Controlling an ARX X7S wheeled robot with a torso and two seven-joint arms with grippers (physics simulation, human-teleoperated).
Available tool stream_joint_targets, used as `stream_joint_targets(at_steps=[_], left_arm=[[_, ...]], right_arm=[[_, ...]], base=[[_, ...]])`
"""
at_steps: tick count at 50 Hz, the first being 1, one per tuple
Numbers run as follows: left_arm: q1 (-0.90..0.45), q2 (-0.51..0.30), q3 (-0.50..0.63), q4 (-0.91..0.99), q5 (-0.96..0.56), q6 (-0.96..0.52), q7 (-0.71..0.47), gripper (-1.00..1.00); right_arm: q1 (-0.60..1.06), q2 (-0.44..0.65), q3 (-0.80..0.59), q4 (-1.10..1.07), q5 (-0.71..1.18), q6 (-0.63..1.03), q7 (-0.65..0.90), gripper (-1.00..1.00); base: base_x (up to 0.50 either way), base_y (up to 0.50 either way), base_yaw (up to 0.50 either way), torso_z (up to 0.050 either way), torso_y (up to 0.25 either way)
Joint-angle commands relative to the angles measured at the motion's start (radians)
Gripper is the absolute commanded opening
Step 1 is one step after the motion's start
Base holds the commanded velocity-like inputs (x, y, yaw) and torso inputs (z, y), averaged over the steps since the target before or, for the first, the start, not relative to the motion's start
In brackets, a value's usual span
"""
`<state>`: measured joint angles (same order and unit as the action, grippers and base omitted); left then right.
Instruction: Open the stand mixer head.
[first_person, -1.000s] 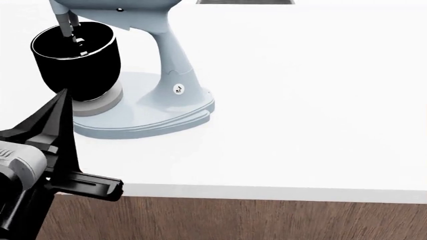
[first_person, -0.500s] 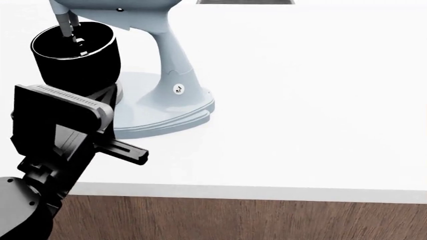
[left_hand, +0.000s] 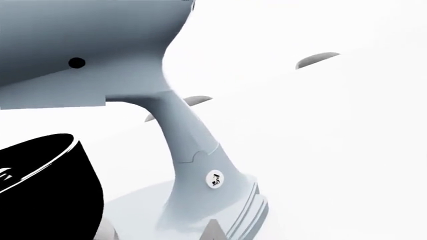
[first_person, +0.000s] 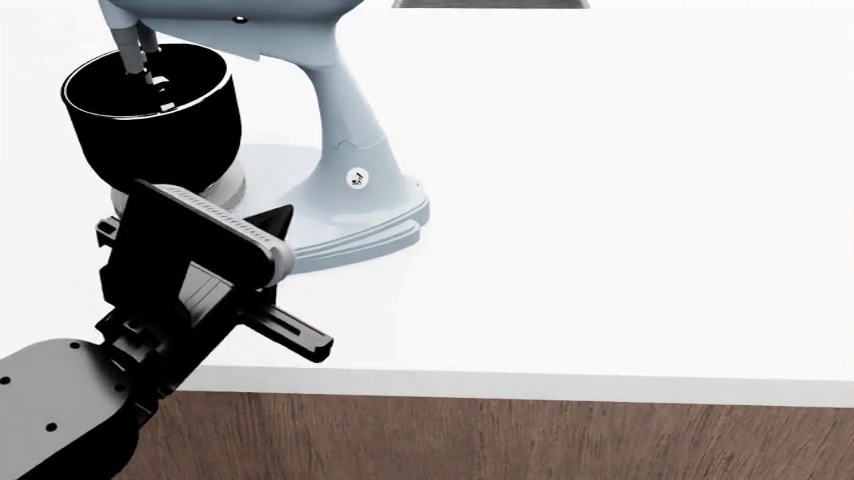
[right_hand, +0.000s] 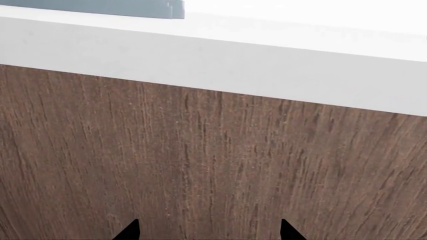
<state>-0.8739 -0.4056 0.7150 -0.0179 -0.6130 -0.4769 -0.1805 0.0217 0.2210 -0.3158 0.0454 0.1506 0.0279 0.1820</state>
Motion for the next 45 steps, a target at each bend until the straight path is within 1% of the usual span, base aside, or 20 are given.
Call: stream_joint_targets(at_steps=[1, 5, 9, 18, 19, 21, 23, 25, 27, 32, 36, 39, 42, 45], left_arm=[[-0.046, 0.032, 0.03, -0.057, 0.058, 0.013, 0.085, -1.0], [-0.067, 0.049, 0.037, -0.07, 0.046, 0.008, 0.115, -1.0], [-0.071, 0.047, 0.039, -0.085, 0.051, 0.027, 0.133, -1.0], [-0.071, 0.047, 0.042, -0.096, 0.057, 0.041, 0.139, -1.0], [-0.079, 0.051, 0.044, -0.092, 0.056, 0.037, 0.142, -1.0], [-0.143, 0.097, 0.045, -0.15, 0.059, 0.016, 0.149, -1.0], [-0.155, 0.113, 0.035, -0.173, 0.064, 0.036, 0.143, -1.0], [-0.162, 0.121, 0.028, -0.165, 0.052, 0.025, 0.139, -1.0], [-0.184, 0.141, 0.031, -0.199, 0.056, 0.036, 0.153, -1.0], [-0.194, 0.167, 0.036, -0.237, 0.066, 0.052, 0.154, -1.0], [-0.183, 0.171, 0.052, -0.25, 0.074, 0.057, 0.163, -1.0], [-0.173, 0.193, 0.051, -0.32, 0.085, 0.092, 0.164, -1.0], [-0.161, 0.199, 0.067, -0.334, 0.098, 0.105, 0.168, -1.0], [-0.165, 0.205, 0.055, -0.347, 0.09, 0.106, 0.161, -1.0]], right_arm=[[-0.004, -0.016, 0.031, -0.021, 0.01, 0.014, -0.019, 1.0], [0.002, -0.018, 0.028, -0.012, 0.008, 0.014, -0.015, 1.0], [0.005, -0.017, 0.023, -0.009, 0.006, 0.013, -0.014, 1.0], [0.015, -0.02, 0.015, 0.008, 0.008, 0.004, -0.013, 1.0], [0.018, -0.022, 0.016, 0.013, 0.005, 0.003, -0.008, 1.0], [0.021, -0.023, 0.014, 0.018, 0.008, 0.003, -0.011, 1.0], [0.021, -0.023, 0.012, 0.018, 0.008, 0.002, -0.01, 1.0], [0.023, -0.023, 0.011, 0.022, 0.007, 0.0, -0.007, 1.0], [0.021, -0.022, 0.01, 0.018, 0.009, 0.002, -0.007, 1.0], [0.013, -0.016, 0.012, 0.005, 0.017, 0.002, -0.007, 1.0], [0.009, -0.012, 0.012, 0.002, 0.018, 0.003, -0.003, 1.0], [0.003, -0.008, 0.012, -0.007, 0.021, 0.004, -0.004, 1.0], [0.001, -0.005, 0.01, -0.009, 0.024, 0.004, -0.005, 1.0], [-0.001, -0.003, 0.008, -0.012, 0.021, 0.005, -0.001, 1.0]], base=[[0.0, 0.0, 0.0, 0.0, 0.0], [0.0, 0.0, 0.0, 0.0, 0.0], [0.0, 0.0, 0.0, 0.0, 0.0], [0.0, 0.0, 0.0, 0.0, 0.0], [0.0, 0.0, 0.0, 0.0, 0.0], [0.0, 0.0, 0.0, 0.0, 0.0], [0.0, 0.0, 0.0, 0.0, 0.0], [0.0, 0.0, 0.0, 0.0, 0.0], [0.0, 0.0, 0.0, 0.0, 0.0], [0.0, 0.0, 0.0, 0.0, 0.0], [0.0, 0.0, 0.0, 0.0, 0.0], [0.0, 0.0, 0.0, 0.0, 0.0], [0.0, 0.0, 0.0, 0.0, 0.0], [0.0, 0.0, 0.0, 0.0, 0.0]])
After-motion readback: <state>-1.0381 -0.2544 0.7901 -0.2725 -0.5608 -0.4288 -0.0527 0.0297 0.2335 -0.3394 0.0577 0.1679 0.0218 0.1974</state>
